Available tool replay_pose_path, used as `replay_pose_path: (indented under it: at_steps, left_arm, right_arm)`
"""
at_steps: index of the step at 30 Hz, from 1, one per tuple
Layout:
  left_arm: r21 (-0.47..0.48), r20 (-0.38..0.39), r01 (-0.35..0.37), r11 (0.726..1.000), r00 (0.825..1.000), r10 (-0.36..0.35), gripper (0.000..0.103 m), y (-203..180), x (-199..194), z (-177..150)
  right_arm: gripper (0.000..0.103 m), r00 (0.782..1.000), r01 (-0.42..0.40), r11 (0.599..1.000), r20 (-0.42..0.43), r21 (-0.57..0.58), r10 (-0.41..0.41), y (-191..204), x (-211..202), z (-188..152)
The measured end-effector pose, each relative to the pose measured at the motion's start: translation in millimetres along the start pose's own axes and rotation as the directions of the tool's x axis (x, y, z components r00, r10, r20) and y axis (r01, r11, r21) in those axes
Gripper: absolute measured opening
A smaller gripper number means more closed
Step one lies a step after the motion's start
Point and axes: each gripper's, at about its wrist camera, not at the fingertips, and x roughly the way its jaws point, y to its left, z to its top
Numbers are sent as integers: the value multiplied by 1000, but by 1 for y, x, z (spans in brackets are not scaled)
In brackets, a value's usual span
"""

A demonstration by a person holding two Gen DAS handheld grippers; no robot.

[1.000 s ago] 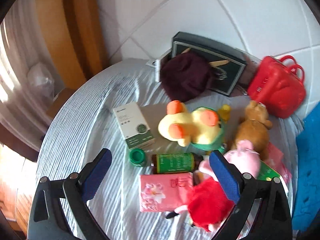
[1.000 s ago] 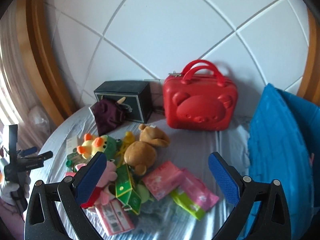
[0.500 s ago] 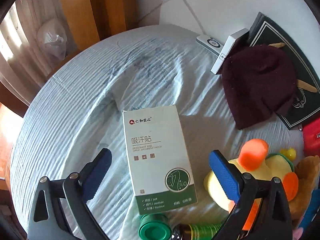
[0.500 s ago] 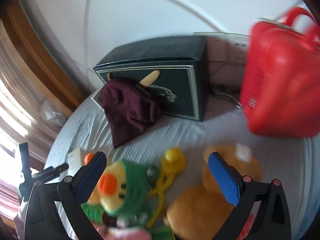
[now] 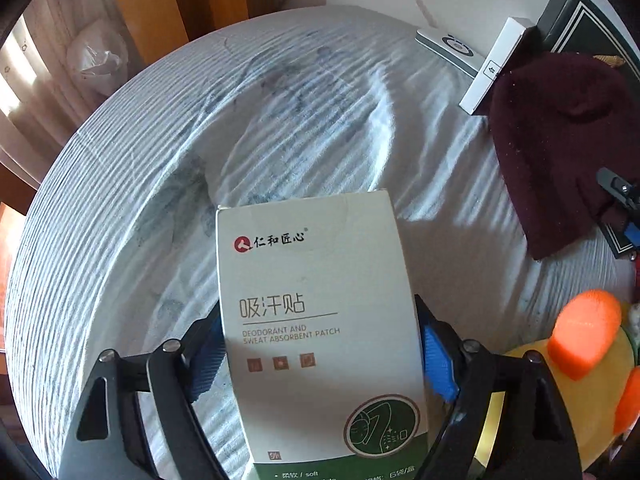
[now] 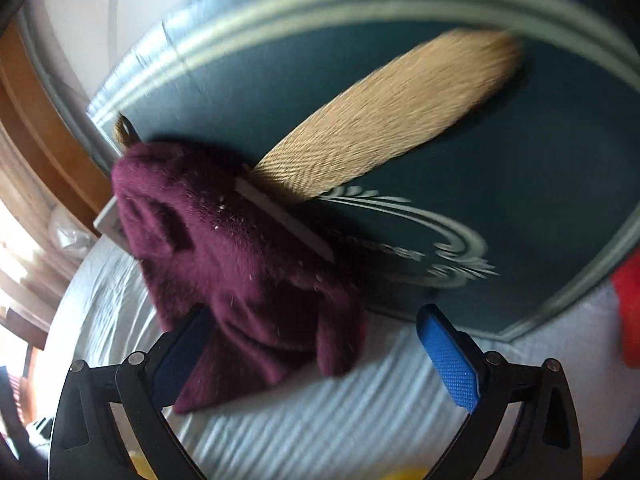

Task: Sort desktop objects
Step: 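Grasp the white-green patch box with left tool while right tool grasps the maroon knit hat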

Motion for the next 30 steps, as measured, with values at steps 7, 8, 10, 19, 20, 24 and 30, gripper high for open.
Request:
replay_pose_path:
  at_steps: [7,8,10,19,20,24,30]
  left_arm:
    - [27,52,34,999,998,-35,80,0,-28,-11]
    - [36,67,35,999,997,-38,80,-1,-36,-12]
    - [51,106,45,998,993,-50,79,-1,-58,-15]
    - [110,281,60,992,956,-89,79,2,-153,-25]
    - [117,295,60,991,951,-93,79,4,-161,-27]
    - [141,338,90,986,932,-134,79,9,-196,-43]
    - [179,388,106,978,906,-169,79,10,-232,-71]
  right_arm:
    - [21,998,57,981,10,-186,-56,28,-24,-13]
    - [21,998,57,977,33,-208,-51,33,-38,-17]
    - [20,998,35,973,66,-230,-20,38,-64,-21]
    - [20,988,37,954,154,-299,9,55,-172,-26]
    - [20,986,40,954,166,-298,10,56,-187,-29]
    - [20,982,39,958,186,-286,16,59,-230,-37]
    - [20,963,54,959,269,-279,24,74,-281,-48]
